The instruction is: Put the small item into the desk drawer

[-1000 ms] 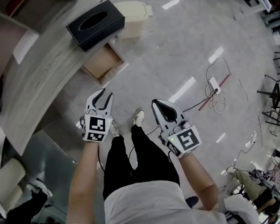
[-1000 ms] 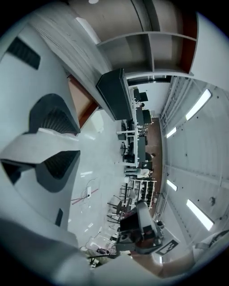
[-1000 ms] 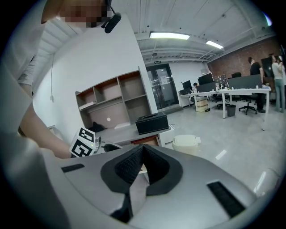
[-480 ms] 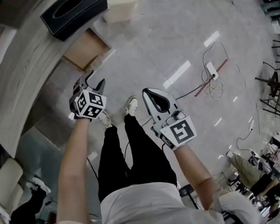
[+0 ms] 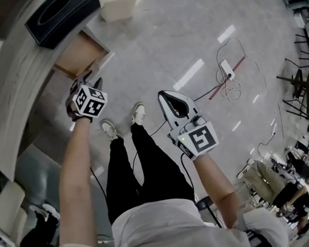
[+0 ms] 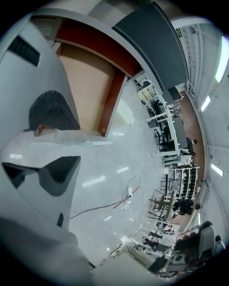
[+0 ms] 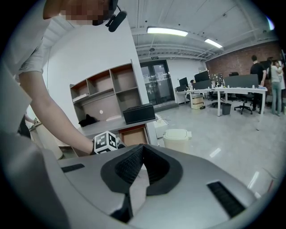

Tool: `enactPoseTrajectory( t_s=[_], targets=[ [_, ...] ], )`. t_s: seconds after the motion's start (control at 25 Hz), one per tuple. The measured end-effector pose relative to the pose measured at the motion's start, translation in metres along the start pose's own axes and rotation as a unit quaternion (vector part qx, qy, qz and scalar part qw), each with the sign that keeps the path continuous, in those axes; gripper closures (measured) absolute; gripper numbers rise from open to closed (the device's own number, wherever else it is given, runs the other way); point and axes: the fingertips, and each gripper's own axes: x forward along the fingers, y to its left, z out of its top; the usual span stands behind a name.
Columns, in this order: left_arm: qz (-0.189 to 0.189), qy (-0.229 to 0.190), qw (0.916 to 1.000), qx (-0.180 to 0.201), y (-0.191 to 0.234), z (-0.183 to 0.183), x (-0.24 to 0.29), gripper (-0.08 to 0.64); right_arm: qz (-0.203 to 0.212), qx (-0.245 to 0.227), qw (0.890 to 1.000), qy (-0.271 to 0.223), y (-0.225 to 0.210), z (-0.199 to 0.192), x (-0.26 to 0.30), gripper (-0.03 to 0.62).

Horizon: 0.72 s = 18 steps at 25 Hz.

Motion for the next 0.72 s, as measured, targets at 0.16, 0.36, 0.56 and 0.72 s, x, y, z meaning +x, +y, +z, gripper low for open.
enactPoseTrajectory(
  t_s=[0.16, 0.36, 0.56, 0.72],
  targets=[
    [-0.001, 0.013, 0.9999, 0.008, -0.002, 0.002, 0.001, 0.409, 0.003, 0.001, 1.000, 0.006, -0.003, 0.000, -0.001, 0.569],
    [-0.007, 0.023, 0.9997, 0.011, -0.004, -0.003, 0.005, 0.509, 0.005, 0.003, 1.000, 0.008, -0.004, -0.003, 0.001, 0.569],
    [-0.013, 0.021, 0.9997, -0.002, -0.005, -0.008, 0.005, 0.537, -0.002, 0.015, 0.999, 0.032, -0.005, -0.029, -0.008, 0.569],
    [-0.008, 0.014, 0.9998, -0.007, -0.003, -0.004, -0.006, 0.541, -0.002, 0.014, 0.999, 0.035, -0.002, -0.029, -0.016, 0.569]
  ],
)
